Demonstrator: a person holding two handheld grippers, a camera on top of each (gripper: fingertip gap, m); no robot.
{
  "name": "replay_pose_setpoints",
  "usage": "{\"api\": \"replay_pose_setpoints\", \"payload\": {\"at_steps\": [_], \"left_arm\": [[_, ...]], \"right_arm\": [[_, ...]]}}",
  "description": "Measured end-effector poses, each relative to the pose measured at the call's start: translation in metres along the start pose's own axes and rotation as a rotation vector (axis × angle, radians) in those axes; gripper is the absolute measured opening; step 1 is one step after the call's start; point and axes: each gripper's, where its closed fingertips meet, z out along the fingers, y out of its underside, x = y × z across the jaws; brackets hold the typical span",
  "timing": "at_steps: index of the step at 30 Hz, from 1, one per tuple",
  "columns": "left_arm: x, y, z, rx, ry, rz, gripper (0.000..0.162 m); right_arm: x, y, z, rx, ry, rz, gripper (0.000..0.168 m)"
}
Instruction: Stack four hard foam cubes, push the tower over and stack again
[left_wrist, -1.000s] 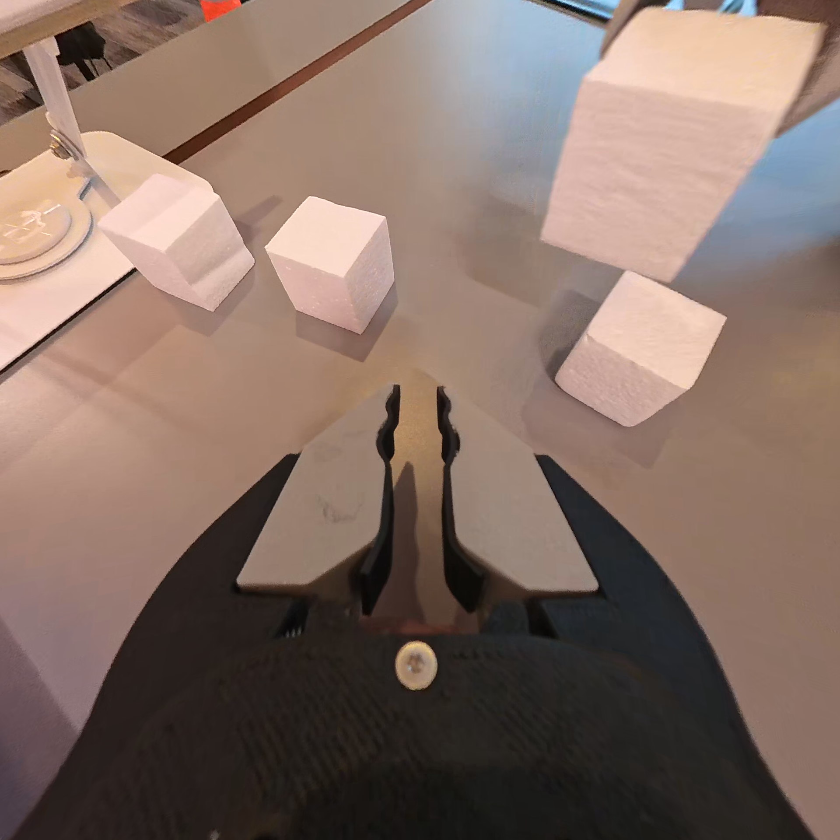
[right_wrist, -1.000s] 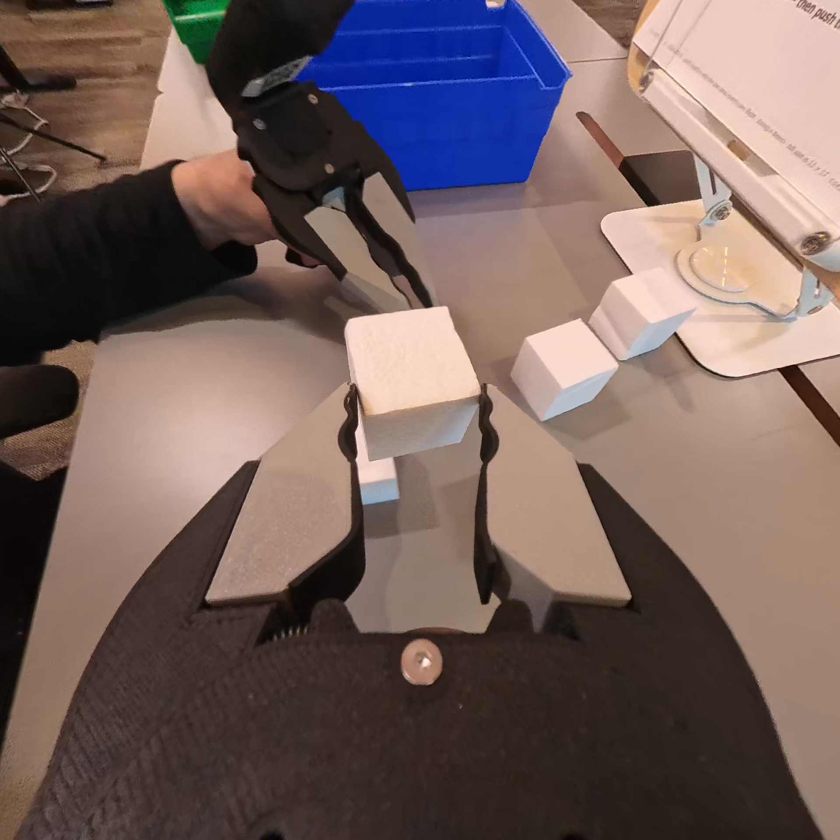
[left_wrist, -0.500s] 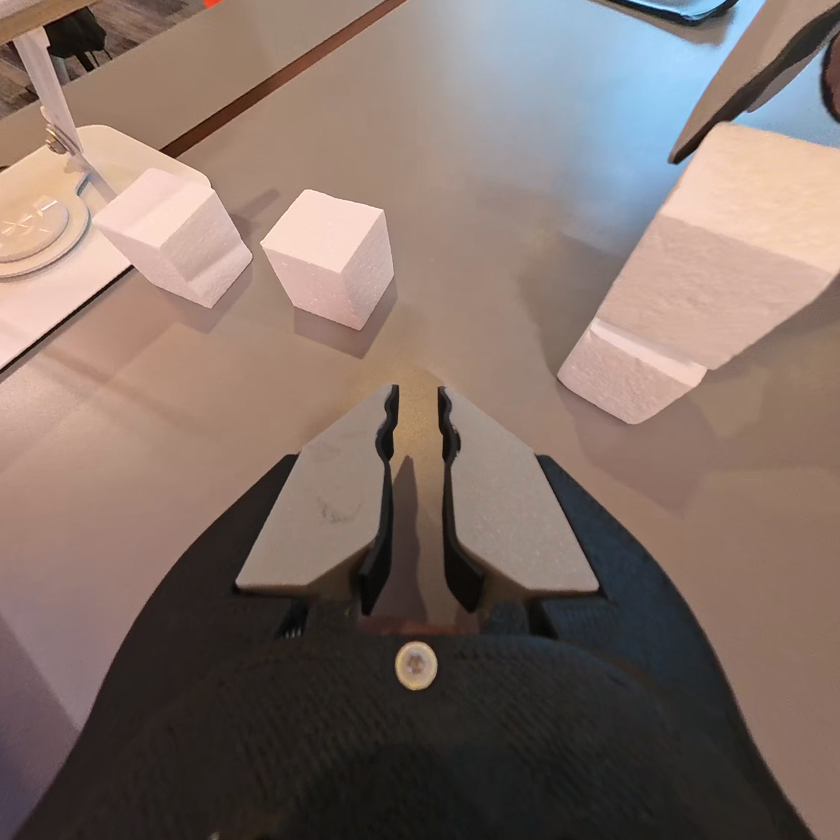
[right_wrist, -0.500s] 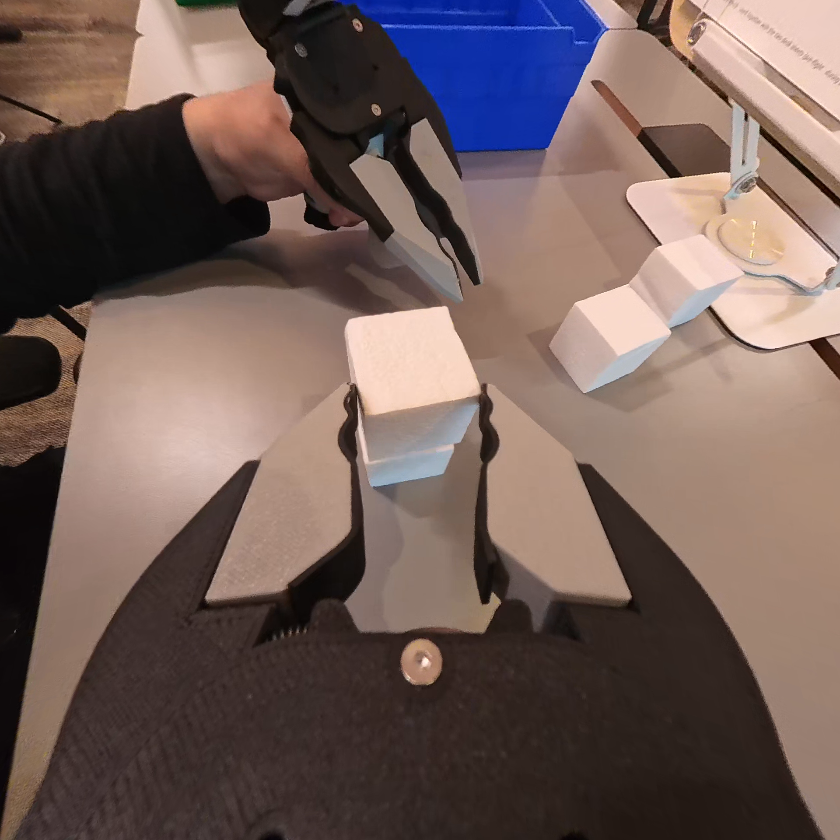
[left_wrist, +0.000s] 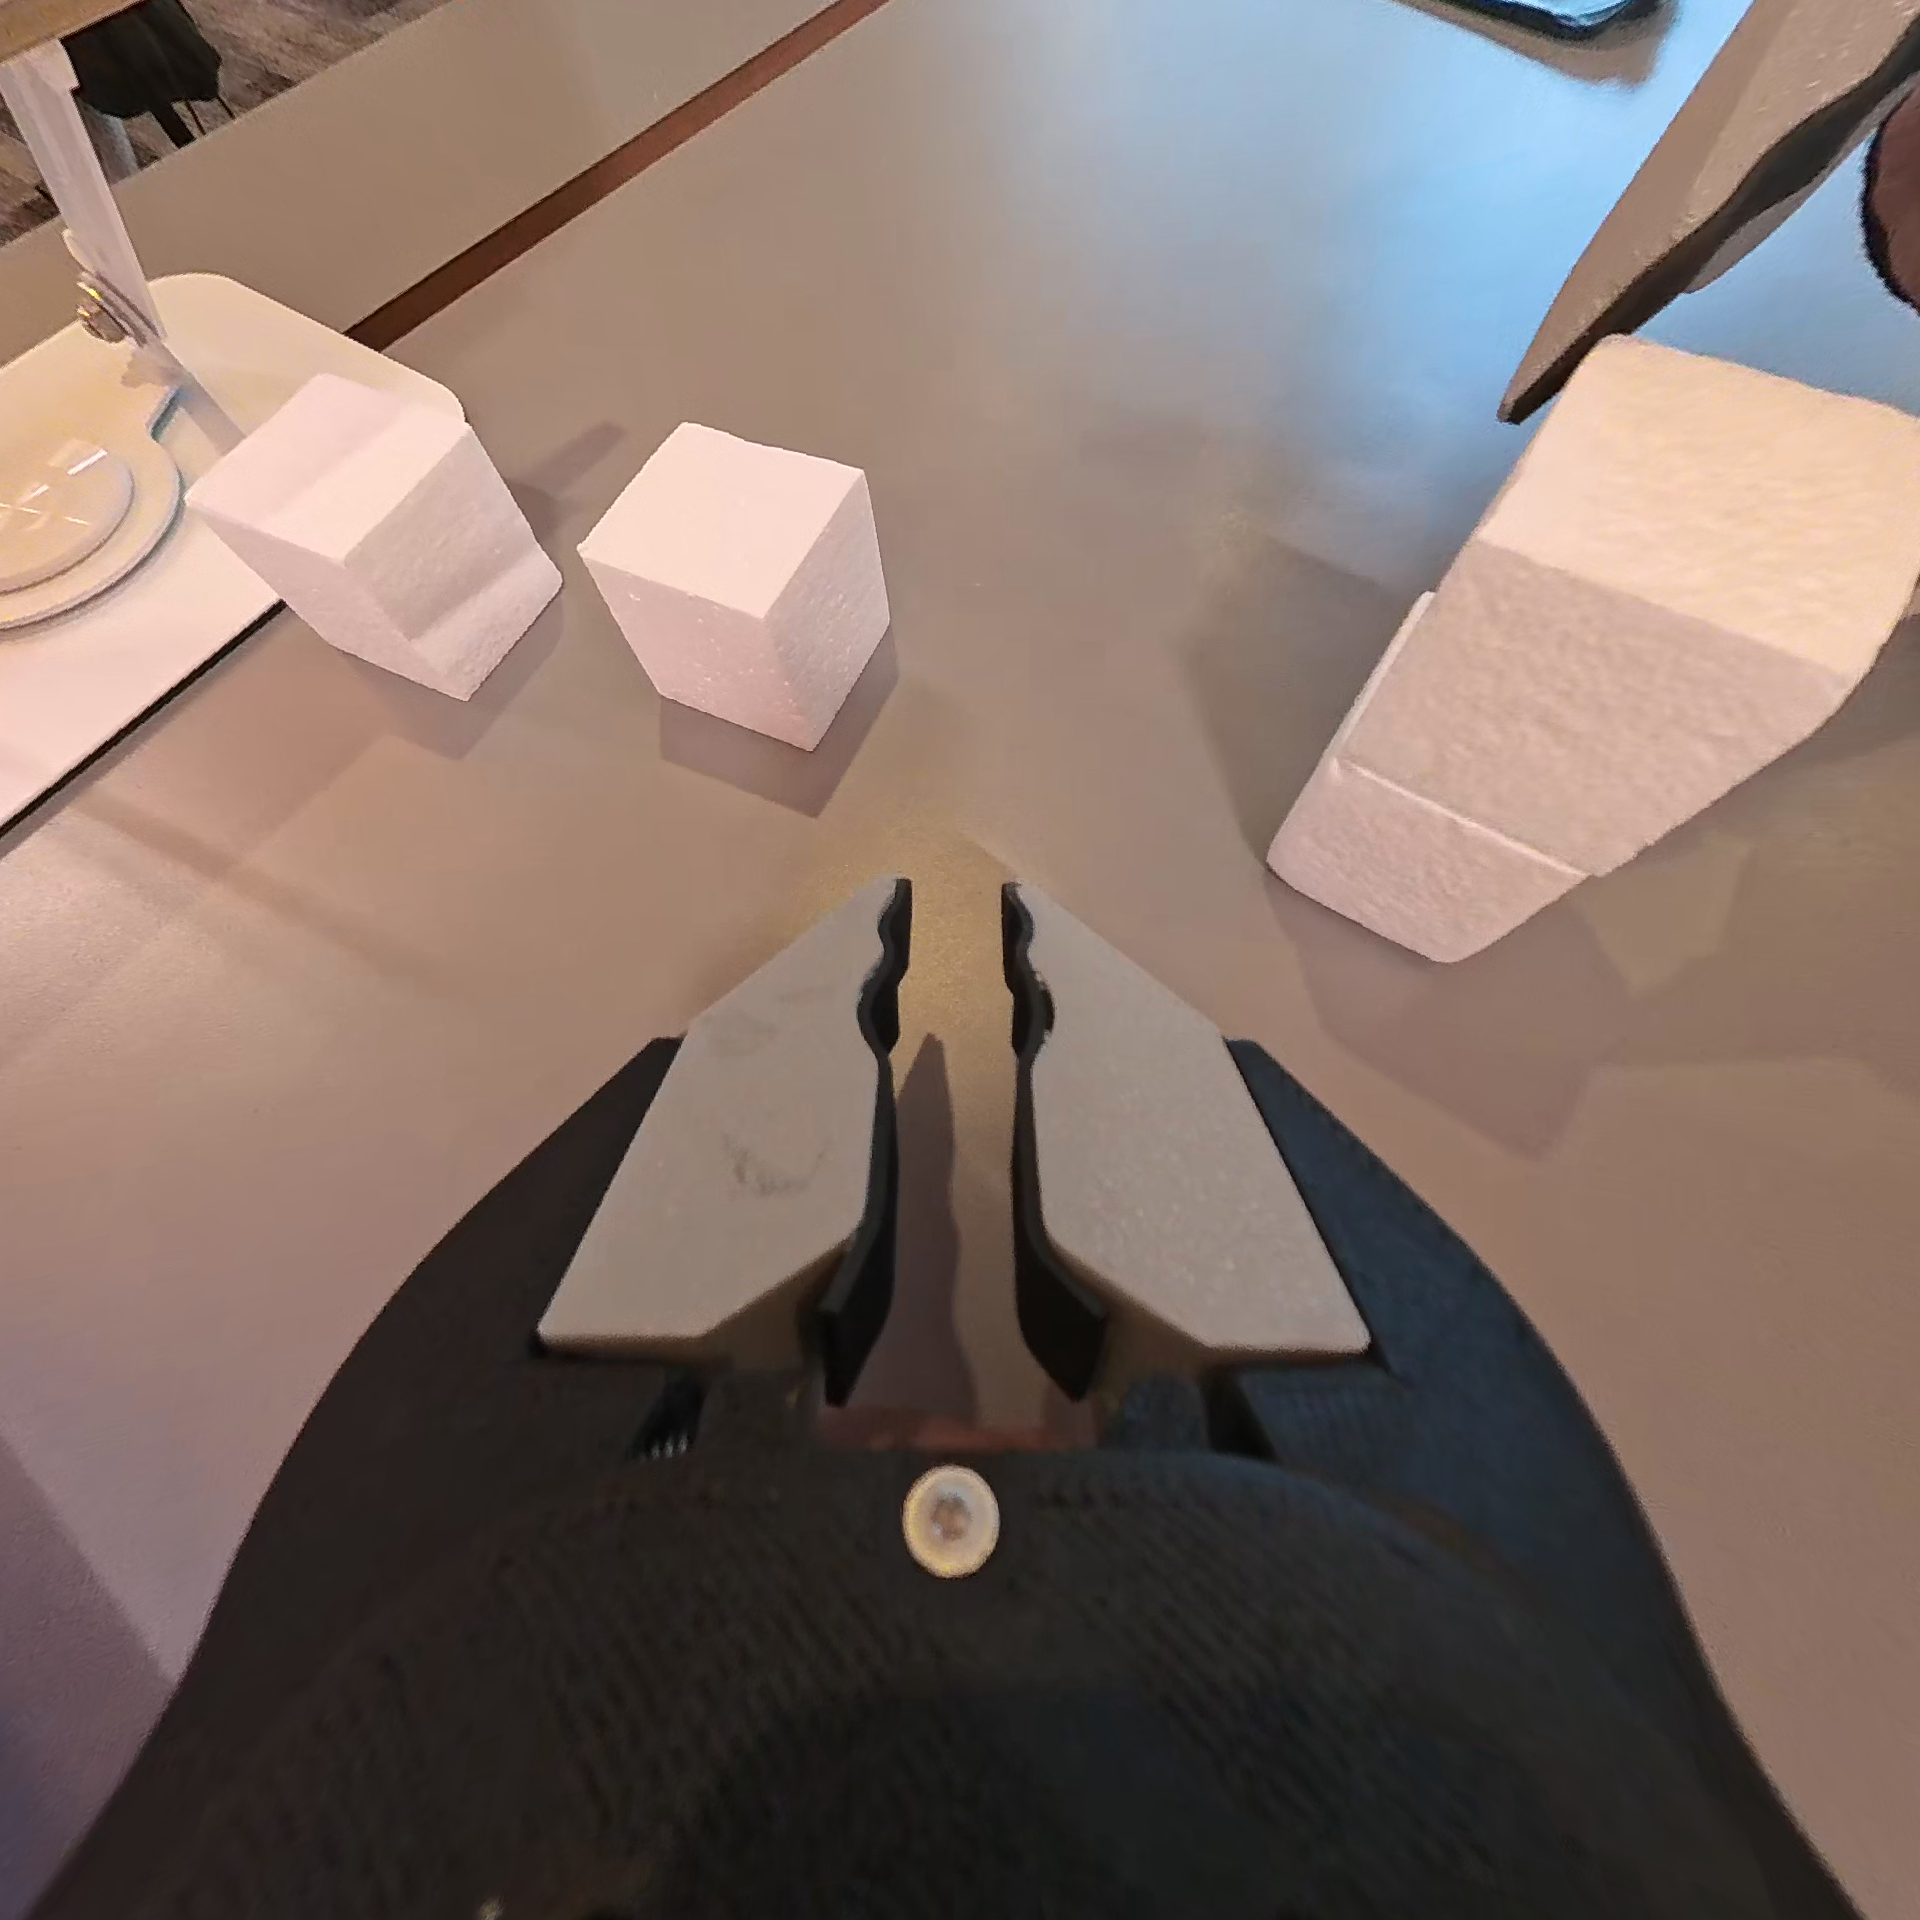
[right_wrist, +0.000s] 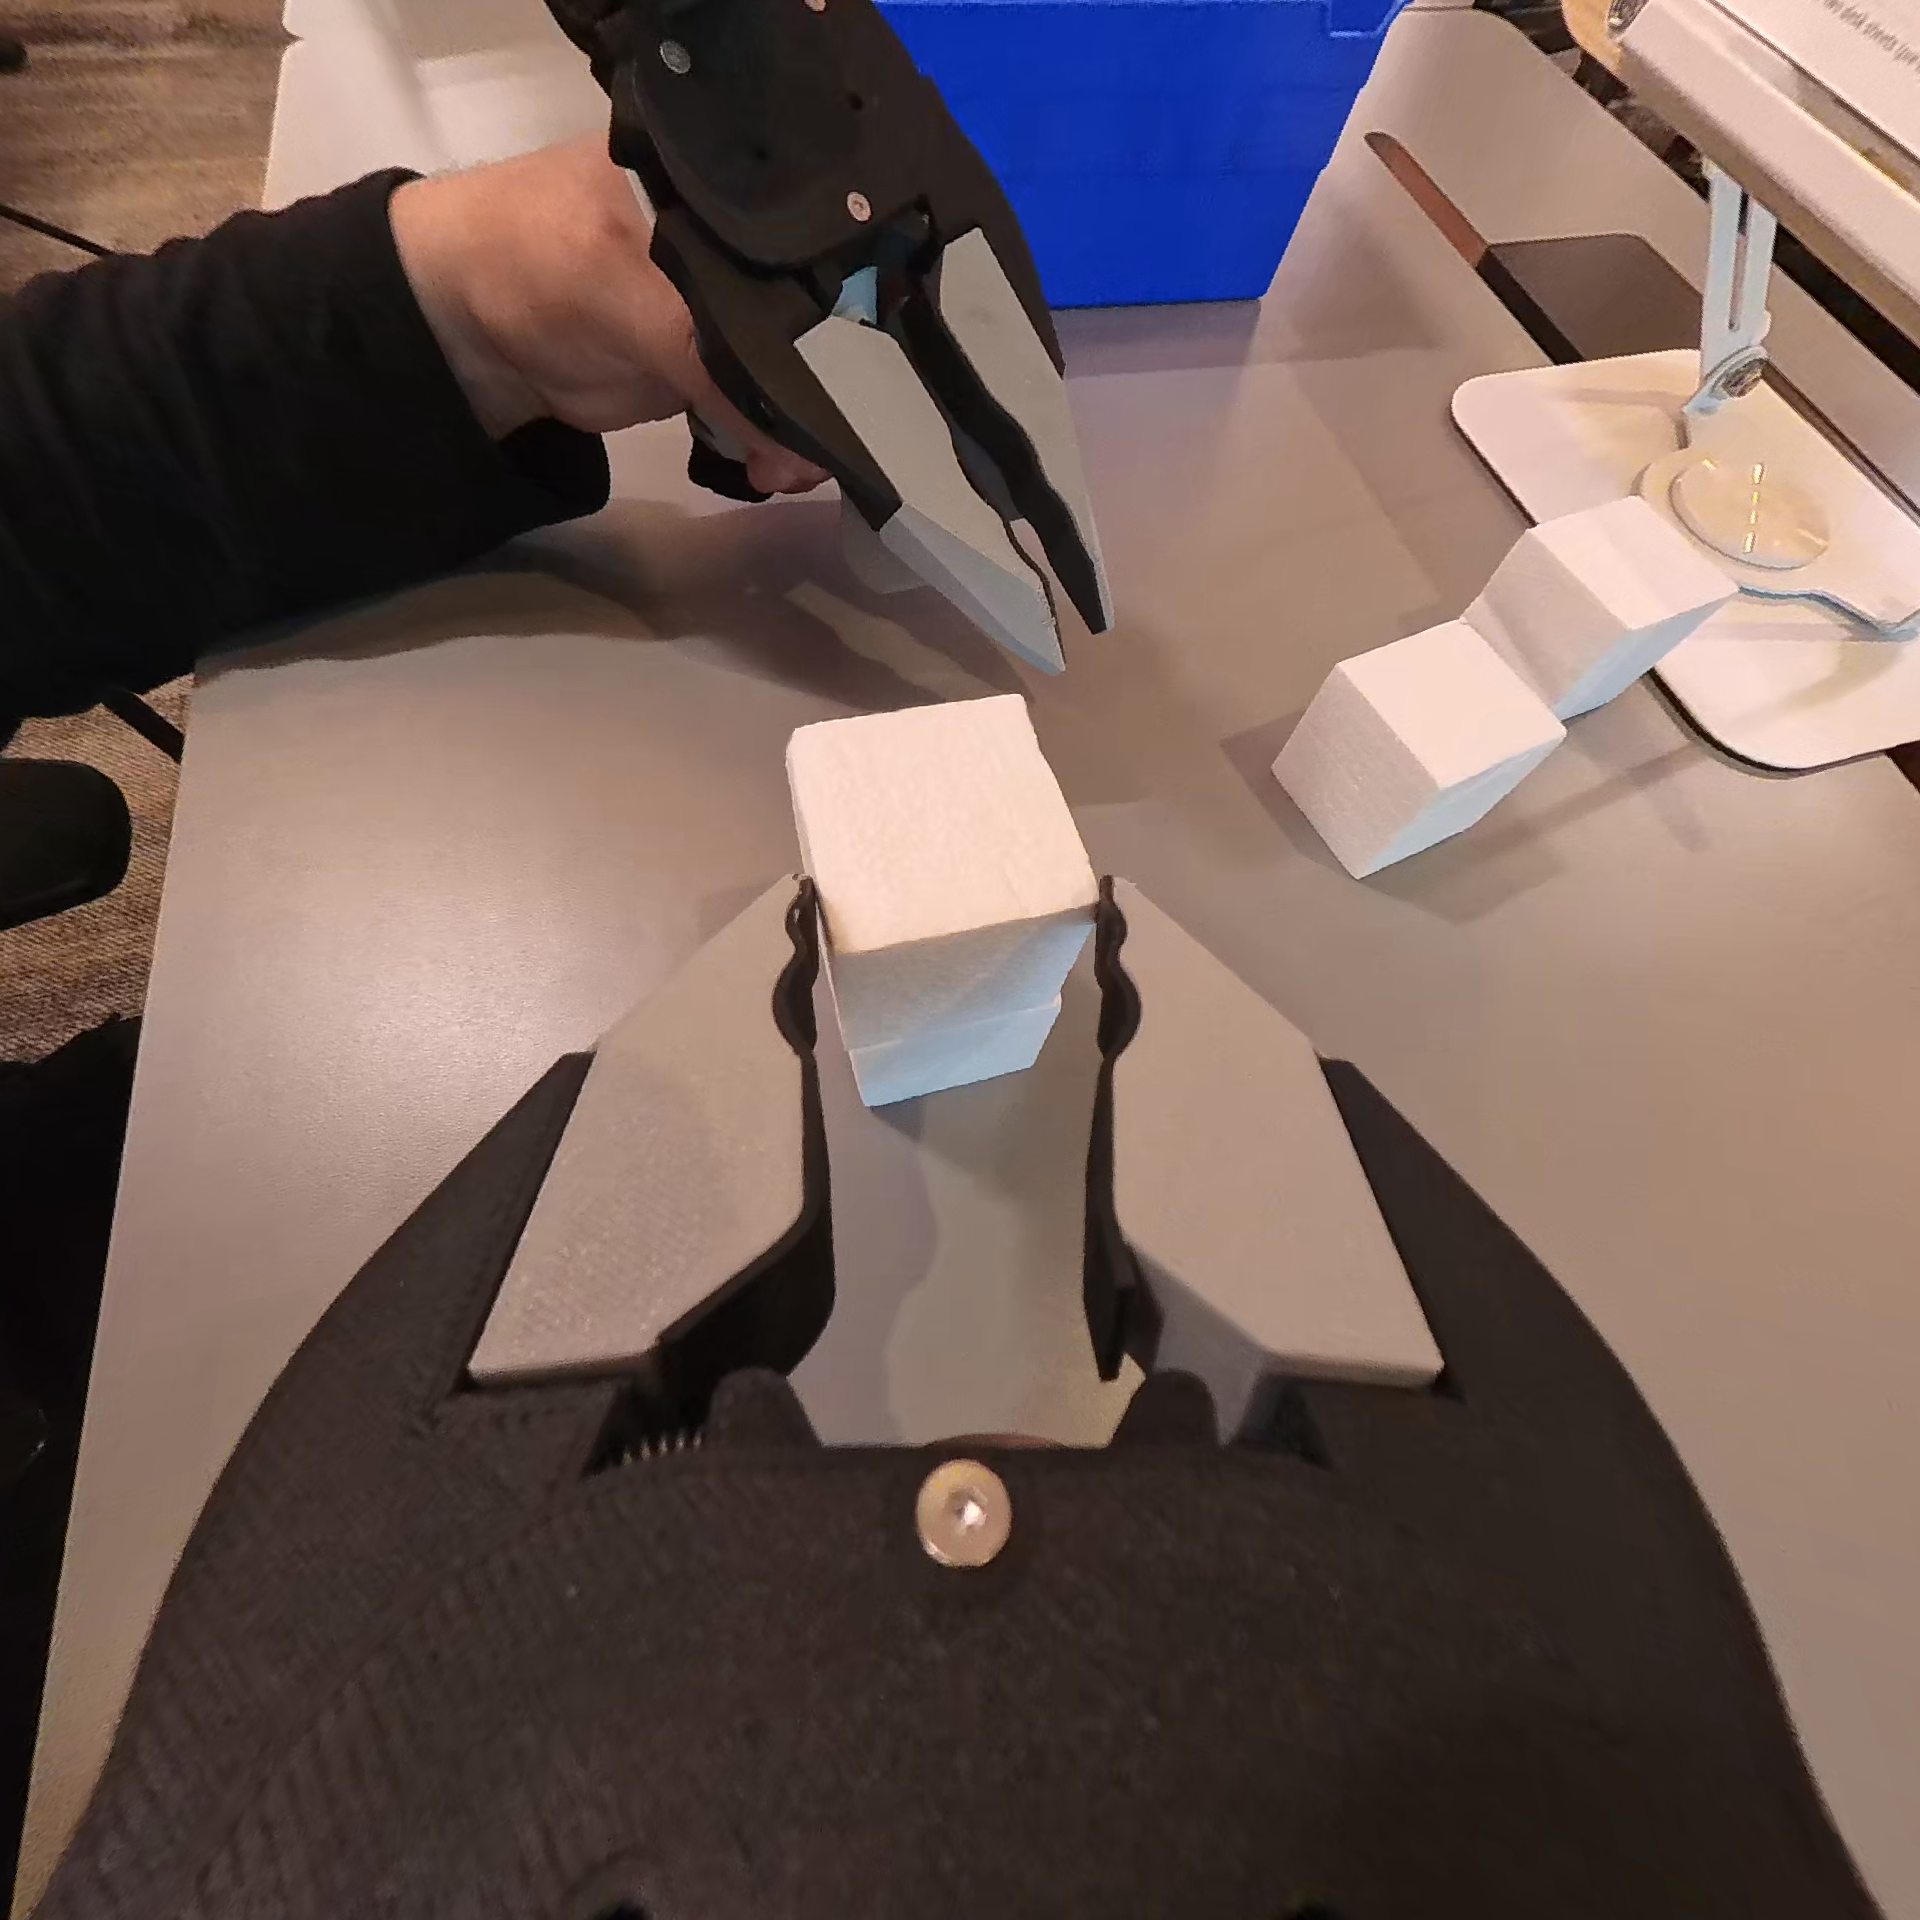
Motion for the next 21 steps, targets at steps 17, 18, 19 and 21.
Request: {"api": "replay_pose_setpoints", "payload": {"at_steps": [17,18,19,21], "left_arm": [[0.0,-0.001,-0.002,0.005,0.008,-0.011,0.016],[0.0,-0.001,-0.003,0.008,0.009,-0.01,0.016],[0.001,-0.002,-0.003,0.01,0.009,-0.01,0.015],[0.001,-0.002,-0.004,0.012,0.011,-0.009,0.016]], "right_arm": [[-0.005,-0.013,-0.015,0.104,-0.113,0.028,0.053],[-0.005,-0.013,-0.017,0.111,-0.128,0.043,0.054],[-0.005,-0.014,-0.017,0.121,-0.138,0.056,0.054],[-0.004,-0.013,-0.016,0.122,-0.143,0.075,0.054]]}}
